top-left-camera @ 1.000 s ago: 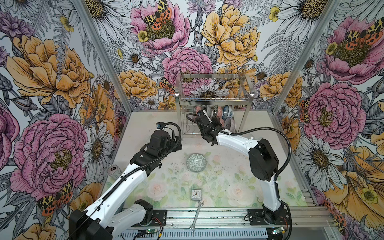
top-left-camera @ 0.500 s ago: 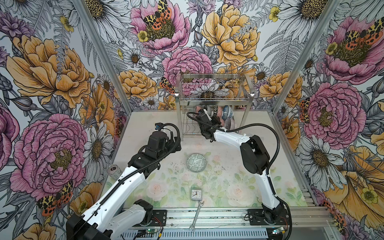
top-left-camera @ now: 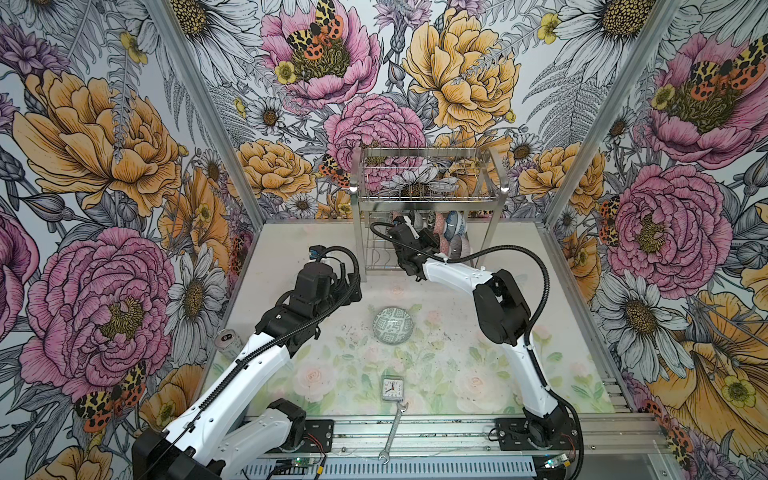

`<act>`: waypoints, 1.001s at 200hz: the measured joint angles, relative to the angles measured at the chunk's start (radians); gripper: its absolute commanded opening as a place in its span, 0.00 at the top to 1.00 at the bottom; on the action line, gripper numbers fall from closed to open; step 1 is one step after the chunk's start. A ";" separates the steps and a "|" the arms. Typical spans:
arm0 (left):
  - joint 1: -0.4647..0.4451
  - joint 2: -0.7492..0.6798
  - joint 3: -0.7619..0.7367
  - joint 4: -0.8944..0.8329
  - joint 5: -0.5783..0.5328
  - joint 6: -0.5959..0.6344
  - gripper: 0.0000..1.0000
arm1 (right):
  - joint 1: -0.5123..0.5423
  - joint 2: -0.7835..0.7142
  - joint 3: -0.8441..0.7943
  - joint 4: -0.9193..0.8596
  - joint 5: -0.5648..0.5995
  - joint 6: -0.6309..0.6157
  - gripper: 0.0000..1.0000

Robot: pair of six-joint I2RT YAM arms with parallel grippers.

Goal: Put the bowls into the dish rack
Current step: 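Lower the monstera bowl upright into the rack and open the right gripper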

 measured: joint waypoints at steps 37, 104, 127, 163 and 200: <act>0.000 -0.007 -0.010 -0.002 0.000 0.000 0.01 | 0.000 0.021 0.023 0.005 0.000 -0.006 1.00; 0.002 -0.007 -0.011 -0.004 0.000 0.000 0.01 | 0.000 0.043 0.043 0.016 0.008 -0.006 1.00; 0.010 -0.007 -0.012 -0.004 0.000 0.000 0.01 | 0.005 0.043 0.043 0.018 0.010 -0.008 0.98; 0.016 -0.007 -0.021 -0.004 0.001 0.000 0.01 | 0.010 0.043 0.043 0.021 0.011 -0.015 0.91; 0.024 -0.007 -0.028 -0.003 0.001 0.000 0.01 | 0.019 0.043 0.043 0.021 0.010 -0.013 0.87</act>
